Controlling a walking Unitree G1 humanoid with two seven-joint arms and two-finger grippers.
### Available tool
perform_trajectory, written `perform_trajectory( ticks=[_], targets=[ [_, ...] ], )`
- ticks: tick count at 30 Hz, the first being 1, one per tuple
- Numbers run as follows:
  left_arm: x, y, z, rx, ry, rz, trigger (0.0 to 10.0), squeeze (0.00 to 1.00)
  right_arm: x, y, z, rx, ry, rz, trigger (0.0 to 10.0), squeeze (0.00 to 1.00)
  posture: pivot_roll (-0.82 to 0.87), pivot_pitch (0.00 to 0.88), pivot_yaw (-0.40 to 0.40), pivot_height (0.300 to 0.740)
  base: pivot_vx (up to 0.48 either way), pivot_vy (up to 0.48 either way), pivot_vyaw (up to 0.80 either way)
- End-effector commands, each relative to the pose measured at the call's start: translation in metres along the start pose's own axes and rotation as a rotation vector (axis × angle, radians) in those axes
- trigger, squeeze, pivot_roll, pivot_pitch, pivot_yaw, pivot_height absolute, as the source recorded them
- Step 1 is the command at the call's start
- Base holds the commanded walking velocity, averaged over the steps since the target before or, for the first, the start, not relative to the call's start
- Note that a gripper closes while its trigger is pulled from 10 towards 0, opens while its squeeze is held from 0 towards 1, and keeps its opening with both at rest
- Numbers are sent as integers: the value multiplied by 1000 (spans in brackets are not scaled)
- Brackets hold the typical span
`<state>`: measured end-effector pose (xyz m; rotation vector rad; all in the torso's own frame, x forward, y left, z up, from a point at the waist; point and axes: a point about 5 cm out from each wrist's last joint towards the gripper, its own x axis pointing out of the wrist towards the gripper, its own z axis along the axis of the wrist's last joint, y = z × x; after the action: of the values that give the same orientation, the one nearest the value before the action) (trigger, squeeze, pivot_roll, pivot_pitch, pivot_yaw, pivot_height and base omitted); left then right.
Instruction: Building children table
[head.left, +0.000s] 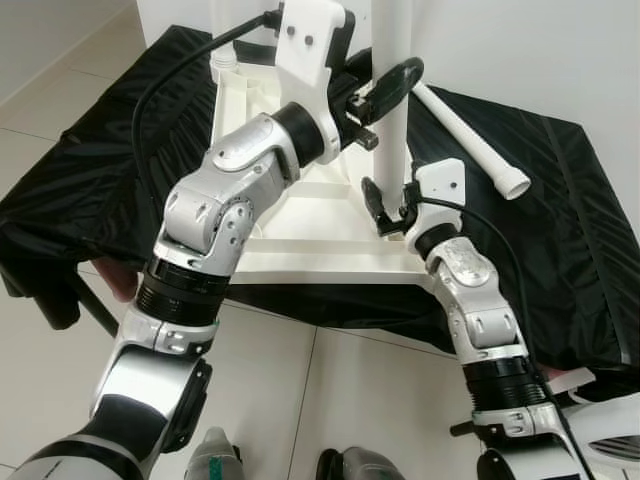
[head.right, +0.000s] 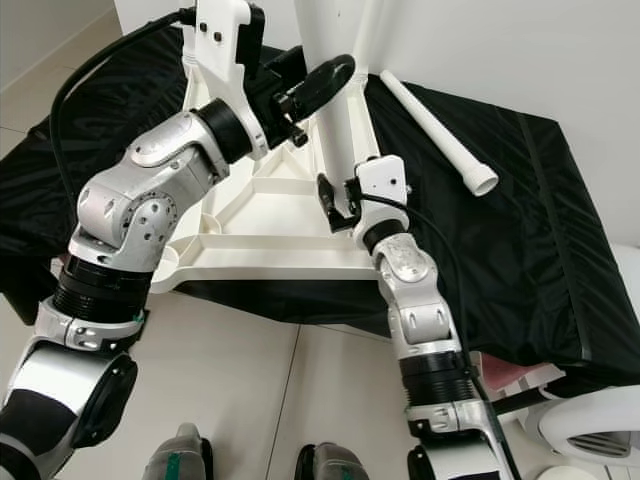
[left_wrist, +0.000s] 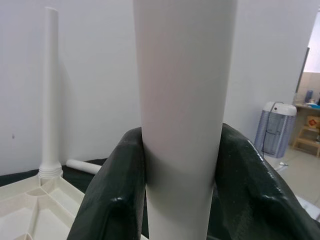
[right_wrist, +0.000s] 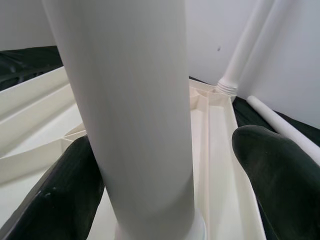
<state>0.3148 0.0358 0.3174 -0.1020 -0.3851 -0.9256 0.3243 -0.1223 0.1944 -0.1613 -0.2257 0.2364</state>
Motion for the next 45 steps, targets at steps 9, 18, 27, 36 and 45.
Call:
perform_trajectory(
  ticks=[9,18,27,36,45],
  targets=[
    [9,-6,9,51,-41,-8,10000,0,8,11,16,16,1,-69,10000,0,70,47,-112,740,0,0,0],
    [11,-9,8,44,-46,-20,10000,0,11,18,27,2,-41,-70,10000,0,67,48,-108,740,0,0,0],
    [13,-10,8,49,-48,-25,10000,0,11,17,27,-2,-23,-90,6314,0,65,51,-107,740,0,0,0],
    [14,-11,10,53,-58,-30,10000,0,11,15,24,-22,-5,-104,3608,0,60,52,-108,740,0,0,0],
    [15,-12,10,56,-61,-38,10000,0,10,14,22,-41,-2,-108,0,0,59,52,-107,740,0,0,0]
  ],
)
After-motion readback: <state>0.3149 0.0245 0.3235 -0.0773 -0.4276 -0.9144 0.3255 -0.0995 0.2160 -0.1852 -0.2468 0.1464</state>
